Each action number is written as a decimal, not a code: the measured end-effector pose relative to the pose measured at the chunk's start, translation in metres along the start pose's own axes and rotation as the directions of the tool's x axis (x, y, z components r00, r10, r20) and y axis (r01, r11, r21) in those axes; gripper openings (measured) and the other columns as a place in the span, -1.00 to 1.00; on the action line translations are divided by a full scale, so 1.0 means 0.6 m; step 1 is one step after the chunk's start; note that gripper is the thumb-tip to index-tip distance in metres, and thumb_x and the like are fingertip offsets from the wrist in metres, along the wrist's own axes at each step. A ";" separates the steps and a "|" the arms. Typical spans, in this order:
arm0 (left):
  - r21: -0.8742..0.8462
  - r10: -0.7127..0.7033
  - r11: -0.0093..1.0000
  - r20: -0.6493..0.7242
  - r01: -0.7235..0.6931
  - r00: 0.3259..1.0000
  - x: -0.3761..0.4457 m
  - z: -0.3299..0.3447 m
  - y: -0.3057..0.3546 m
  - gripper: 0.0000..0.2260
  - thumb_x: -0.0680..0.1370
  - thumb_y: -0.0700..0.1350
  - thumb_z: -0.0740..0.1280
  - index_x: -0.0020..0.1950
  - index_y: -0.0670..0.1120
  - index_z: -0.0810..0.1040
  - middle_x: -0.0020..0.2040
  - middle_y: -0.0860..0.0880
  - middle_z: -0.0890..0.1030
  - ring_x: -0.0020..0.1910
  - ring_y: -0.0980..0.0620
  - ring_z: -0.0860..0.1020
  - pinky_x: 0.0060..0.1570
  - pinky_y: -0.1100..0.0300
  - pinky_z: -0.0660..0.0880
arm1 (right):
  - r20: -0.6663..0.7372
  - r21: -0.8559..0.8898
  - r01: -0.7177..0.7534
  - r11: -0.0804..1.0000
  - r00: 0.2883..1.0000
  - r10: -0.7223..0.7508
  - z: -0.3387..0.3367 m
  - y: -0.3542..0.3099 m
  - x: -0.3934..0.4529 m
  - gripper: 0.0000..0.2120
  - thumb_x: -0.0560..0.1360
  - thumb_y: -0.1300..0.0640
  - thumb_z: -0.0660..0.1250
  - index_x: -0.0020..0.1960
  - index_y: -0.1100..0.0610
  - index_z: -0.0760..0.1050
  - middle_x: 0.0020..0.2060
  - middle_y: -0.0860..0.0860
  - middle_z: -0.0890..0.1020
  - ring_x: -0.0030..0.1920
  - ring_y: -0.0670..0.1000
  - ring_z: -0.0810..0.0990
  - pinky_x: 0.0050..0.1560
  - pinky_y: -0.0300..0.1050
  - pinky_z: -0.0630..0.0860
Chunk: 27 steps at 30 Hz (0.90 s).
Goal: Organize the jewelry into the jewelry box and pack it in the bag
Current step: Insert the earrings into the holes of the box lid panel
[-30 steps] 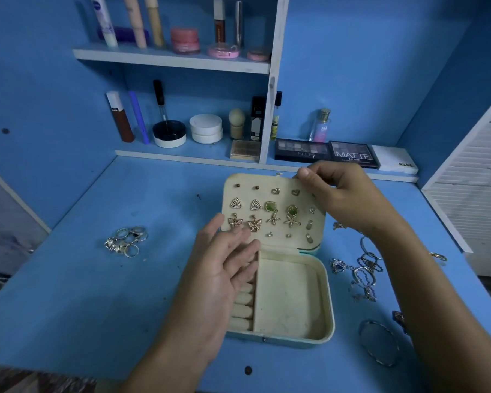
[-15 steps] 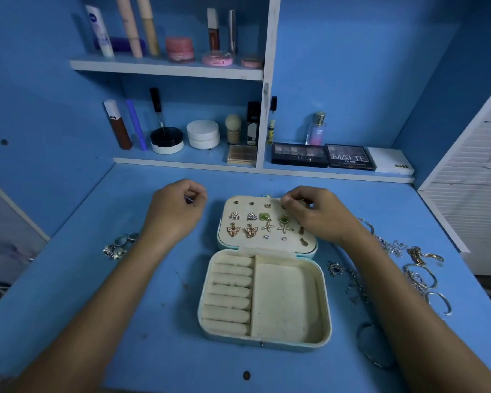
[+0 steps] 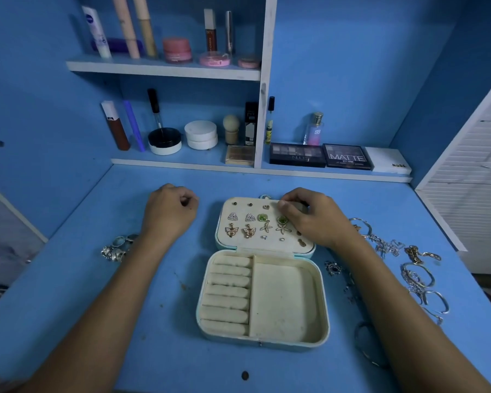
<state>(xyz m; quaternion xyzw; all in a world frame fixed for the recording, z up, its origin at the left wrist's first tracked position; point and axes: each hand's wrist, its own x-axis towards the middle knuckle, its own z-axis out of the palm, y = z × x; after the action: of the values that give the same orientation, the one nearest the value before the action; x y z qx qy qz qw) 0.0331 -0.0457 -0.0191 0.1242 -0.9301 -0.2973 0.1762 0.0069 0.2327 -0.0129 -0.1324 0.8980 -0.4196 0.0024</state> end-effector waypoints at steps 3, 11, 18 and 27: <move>0.001 0.001 1.000 -0.012 -0.001 1.000 0.003 0.004 -0.001 -0.91 0.50 -0.13 0.41 -0.08 -0.08 0.71 -0.12 -0.02 0.56 -0.17 0.00 0.54 -0.07 0.27 0.38 | -0.002 0.008 -0.005 1.000 1.000 0.005 0.000 0.001 0.000 -0.84 0.56 -0.11 0.34 0.00 -0.05 0.61 -0.19 -0.22 0.62 -0.10 -0.18 0.56 -0.19 -0.29 0.39; -0.018 0.008 1.000 -0.034 -0.009 0.999 0.003 0.007 -0.006 -0.91 0.51 -0.21 0.41 -0.14 -0.07 0.70 -0.15 0.01 0.57 -0.22 0.07 0.50 -0.11 0.28 0.36 | -0.004 0.014 -0.014 1.000 1.000 0.014 0.001 0.001 -0.001 -0.85 0.56 -0.11 0.34 0.00 -0.06 0.61 -0.18 -0.22 0.63 -0.10 -0.19 0.56 -0.20 -0.30 0.38; -0.103 -0.029 0.994 -0.008 0.028 1.000 -0.006 0.000 0.002 -0.92 0.53 -0.23 0.40 -0.14 -0.11 0.66 -0.21 0.02 0.64 -0.29 0.16 0.50 -0.20 0.34 0.39 | -0.014 -0.018 0.008 1.000 1.000 -0.009 0.000 0.002 -0.001 -0.81 0.56 -0.11 0.34 0.05 -0.03 0.63 -0.14 -0.23 0.63 -0.04 -0.18 0.56 -0.14 -0.36 0.40; -0.350 0.067 0.937 0.134 -0.016 0.989 -0.046 -0.044 0.036 -0.94 0.52 -0.13 0.46 -0.09 0.03 0.68 -0.17 0.13 0.68 -0.15 0.24 0.60 -0.13 0.52 0.44 | -0.021 -0.058 0.030 0.998 0.999 -0.032 -0.003 -0.001 -0.001 -0.79 0.57 -0.10 0.33 0.07 -0.01 0.64 -0.11 -0.19 0.64 0.00 -0.12 0.57 -0.13 -0.40 0.38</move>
<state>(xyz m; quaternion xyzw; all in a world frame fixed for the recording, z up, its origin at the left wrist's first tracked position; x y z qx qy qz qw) 0.0661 -0.0331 0.0069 0.0493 -0.8756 -0.4614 0.1339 0.0073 0.2337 -0.0115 -0.1418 0.9074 -0.3951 -0.0175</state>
